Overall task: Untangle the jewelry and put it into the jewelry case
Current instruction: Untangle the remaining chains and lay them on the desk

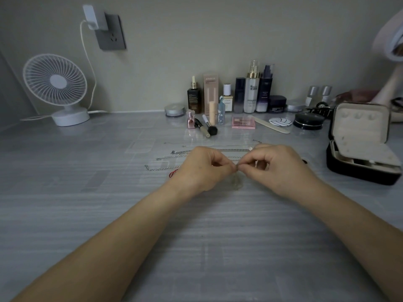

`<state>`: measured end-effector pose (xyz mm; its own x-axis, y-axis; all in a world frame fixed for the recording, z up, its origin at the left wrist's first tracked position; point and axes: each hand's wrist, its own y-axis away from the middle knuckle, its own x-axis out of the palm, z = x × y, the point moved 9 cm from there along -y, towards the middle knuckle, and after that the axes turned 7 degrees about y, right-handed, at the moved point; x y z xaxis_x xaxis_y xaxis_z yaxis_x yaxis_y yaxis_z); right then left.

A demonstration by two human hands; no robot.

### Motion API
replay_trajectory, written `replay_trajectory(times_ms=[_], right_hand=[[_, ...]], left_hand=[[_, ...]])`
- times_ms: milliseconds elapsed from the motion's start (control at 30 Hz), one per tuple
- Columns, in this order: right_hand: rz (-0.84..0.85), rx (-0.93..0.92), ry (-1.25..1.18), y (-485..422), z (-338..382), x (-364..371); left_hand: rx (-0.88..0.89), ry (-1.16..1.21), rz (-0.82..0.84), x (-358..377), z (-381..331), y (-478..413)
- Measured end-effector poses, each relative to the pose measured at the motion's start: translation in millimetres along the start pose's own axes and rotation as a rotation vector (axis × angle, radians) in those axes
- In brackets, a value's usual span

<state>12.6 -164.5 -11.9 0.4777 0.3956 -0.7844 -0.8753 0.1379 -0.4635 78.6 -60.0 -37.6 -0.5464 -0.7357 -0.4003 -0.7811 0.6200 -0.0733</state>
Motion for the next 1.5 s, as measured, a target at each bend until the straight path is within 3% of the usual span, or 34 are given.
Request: replay_trajectory(times_ms=[200,500,933,1333,1433,1500], right_hand=[[0.038,0.019,0.041,0.0,-1.5,4.8],[0.038,0.141,-0.192,-1.4,-12.8,4.1],[0.096,0.375,-0.310,5.5,-30.5,6.5],[0.184,0.623,-0.835,10.6,-39.5,27.8],[0.183,0.604,-0.766,10.3,-40.6,26.5],[0.167,0.528,-0.551,10.1,-37.7,19.3]], left_hand=[[0.041,-0.052,0.010,2.9,-2.2,-1.0],[0.034,-0.010,0.015,1.6,-0.6,-0.2],[0.009,-0.086,0.051,2.0,2.8,-0.4],[-0.037,0.059,0.063,0.0,4.8,-0.4],[-0.038,0.071,0.067,-0.6,4.3,-1.2],[-0.042,0.100,0.069,-0.6,3.9,-0.8]])
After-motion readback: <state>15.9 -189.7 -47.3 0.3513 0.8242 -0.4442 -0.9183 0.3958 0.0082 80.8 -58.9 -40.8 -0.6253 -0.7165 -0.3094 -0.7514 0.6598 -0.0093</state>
